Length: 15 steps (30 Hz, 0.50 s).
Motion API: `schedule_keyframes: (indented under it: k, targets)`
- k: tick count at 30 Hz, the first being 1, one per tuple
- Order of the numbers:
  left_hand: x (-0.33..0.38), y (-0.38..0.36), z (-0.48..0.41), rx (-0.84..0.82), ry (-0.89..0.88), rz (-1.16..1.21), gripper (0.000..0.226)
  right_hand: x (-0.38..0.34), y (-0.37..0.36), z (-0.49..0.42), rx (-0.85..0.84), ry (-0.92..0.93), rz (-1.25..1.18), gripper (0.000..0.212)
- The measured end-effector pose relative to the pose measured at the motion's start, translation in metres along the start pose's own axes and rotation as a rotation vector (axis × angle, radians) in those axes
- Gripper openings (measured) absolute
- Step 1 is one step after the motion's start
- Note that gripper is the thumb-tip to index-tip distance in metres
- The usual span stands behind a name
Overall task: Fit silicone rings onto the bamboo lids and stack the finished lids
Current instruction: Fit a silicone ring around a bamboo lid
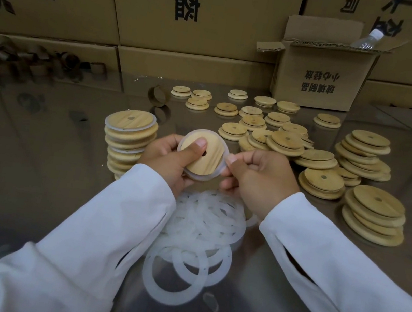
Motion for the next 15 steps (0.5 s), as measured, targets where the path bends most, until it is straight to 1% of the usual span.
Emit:
schedule_keyframes:
  k: [5, 9, 11, 13, 15]
  targets:
    - [-0.0007, 0.0023, 0.0000, 0.038, -0.009, -0.034, 0.010, -0.0006, -0.0003, 0.0003, -0.012, -0.003, -0.004, 0.024]
    - [-0.0019, 0.0006, -0.0001, 0.047, 0.061, 0.055, 0.010, -0.0009, -0.0024, 0.0021, -0.035, 0.008, -0.025, 0.020]
    - [-0.0020, -0.0004, 0.0009, 0.058, 0.096, 0.134, 0.010, -0.0012, -0.0038, 0.0032, -0.095, -0.039, -0.119, 0.014]
    - [-0.0012, -0.0013, 0.0018, 0.054, 0.102, 0.193, 0.011, -0.0017, -0.0048, 0.0044, -0.193, -0.143, -0.241, 0.007]
    - [-0.0008, -0.0018, 0.0026, 0.048, 0.091, 0.202, 0.011, -0.0020, -0.0039, 0.0051, -0.255, -0.217, -0.280, 0.007]
Point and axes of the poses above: each hand's wrist, its own z-axis away from the middle knuckle, its own y-axis out of the back of the hand, x = y × z, the point moved 3 cm from there along -z, towards the middle knuckle, and after that the axes turned 12 degrees about -x, right-handed, at the moved point
